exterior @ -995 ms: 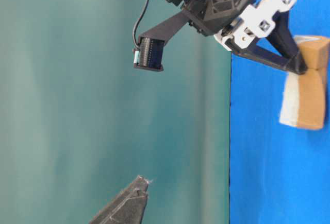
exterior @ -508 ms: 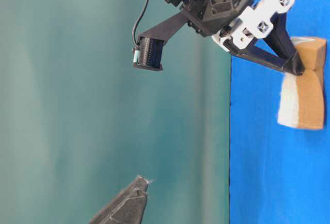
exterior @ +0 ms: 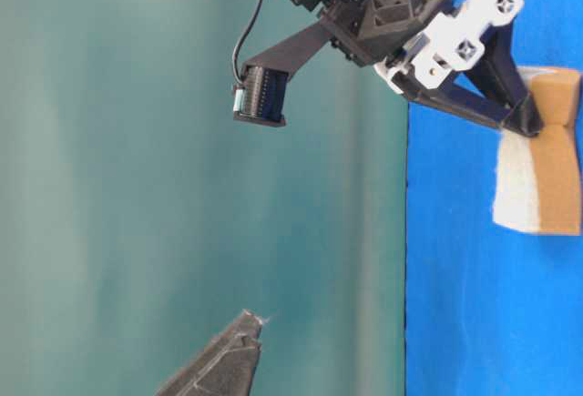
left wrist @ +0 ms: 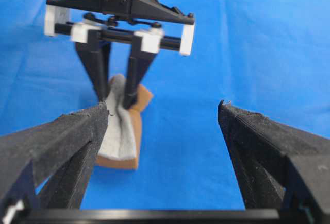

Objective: Hand over the sponge with the left arm and wipe it with the right arm.

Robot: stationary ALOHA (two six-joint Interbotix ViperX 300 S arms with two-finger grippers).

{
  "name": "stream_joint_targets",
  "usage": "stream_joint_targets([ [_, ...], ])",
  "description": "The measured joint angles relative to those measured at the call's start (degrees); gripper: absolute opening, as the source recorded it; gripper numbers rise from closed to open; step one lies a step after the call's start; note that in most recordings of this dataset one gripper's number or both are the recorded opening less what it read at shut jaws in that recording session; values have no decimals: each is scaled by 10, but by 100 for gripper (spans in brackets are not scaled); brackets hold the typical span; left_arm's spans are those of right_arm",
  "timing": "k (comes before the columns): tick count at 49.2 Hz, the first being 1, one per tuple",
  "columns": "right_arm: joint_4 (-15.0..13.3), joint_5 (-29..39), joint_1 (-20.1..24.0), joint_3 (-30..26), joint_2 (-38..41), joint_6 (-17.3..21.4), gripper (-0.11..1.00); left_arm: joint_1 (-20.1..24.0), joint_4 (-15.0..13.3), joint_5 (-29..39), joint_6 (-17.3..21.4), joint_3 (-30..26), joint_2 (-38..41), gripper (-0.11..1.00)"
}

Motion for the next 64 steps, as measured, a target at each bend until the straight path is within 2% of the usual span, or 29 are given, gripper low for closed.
stream_joint_targets([
  [3, 0, 5, 3, -1, 0, 0, 70, 0, 0, 0, -1, 0, 0, 84],
  [5, 0, 10, 5, -1, 0, 1, 73, 0, 0, 0, -1, -1, 0, 84],
  [28, 1, 18, 18, 0, -39, -3, 74, 0, -1, 0, -1, -1, 0, 84],
  [38, -1, 42, 20, 0, -99, -4, 74, 0, 0, 0, -1, 0, 0, 84],
  [55, -4, 128, 24, 5, -236, -8, 73, 0, -1, 1, -1, 0, 0, 84],
  [64, -5, 124, 28, 26, -282, -8, 73, 0, 0, 1, -1, 0, 0, 84],
])
